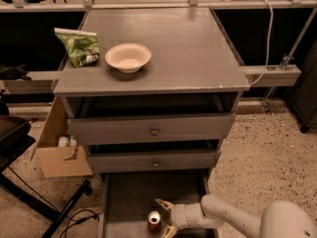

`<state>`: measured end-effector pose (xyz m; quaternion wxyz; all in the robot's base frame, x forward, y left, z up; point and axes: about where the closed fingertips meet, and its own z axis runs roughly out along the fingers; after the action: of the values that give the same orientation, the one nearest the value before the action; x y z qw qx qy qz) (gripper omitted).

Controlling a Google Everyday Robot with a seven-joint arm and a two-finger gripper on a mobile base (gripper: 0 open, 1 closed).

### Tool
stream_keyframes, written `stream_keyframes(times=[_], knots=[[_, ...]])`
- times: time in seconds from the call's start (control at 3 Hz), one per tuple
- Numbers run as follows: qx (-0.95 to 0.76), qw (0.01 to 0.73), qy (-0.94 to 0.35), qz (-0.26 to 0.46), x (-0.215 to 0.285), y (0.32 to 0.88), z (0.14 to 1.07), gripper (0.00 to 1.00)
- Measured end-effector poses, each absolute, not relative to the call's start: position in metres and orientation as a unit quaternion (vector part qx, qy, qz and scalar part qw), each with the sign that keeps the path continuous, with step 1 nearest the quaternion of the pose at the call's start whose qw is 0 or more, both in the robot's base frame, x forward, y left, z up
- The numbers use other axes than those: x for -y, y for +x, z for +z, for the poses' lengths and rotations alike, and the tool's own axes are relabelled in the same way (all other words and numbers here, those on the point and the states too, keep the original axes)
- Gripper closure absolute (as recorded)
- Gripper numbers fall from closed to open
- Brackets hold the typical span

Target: Pick coke can from bottom drawer and place on counter

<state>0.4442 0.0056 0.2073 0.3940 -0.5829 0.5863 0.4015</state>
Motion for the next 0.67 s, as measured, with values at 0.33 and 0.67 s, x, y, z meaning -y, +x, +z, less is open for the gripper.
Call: stream_keyframes(times=[0.33,0.67], knots=[[-0.589,0.381,-0.585,0.407,-0.0202,0.4463,0.1804,0.19],[-0.589,0.381,-0.585,0.406,-0.0216,0.4488,0.1774,0.50]])
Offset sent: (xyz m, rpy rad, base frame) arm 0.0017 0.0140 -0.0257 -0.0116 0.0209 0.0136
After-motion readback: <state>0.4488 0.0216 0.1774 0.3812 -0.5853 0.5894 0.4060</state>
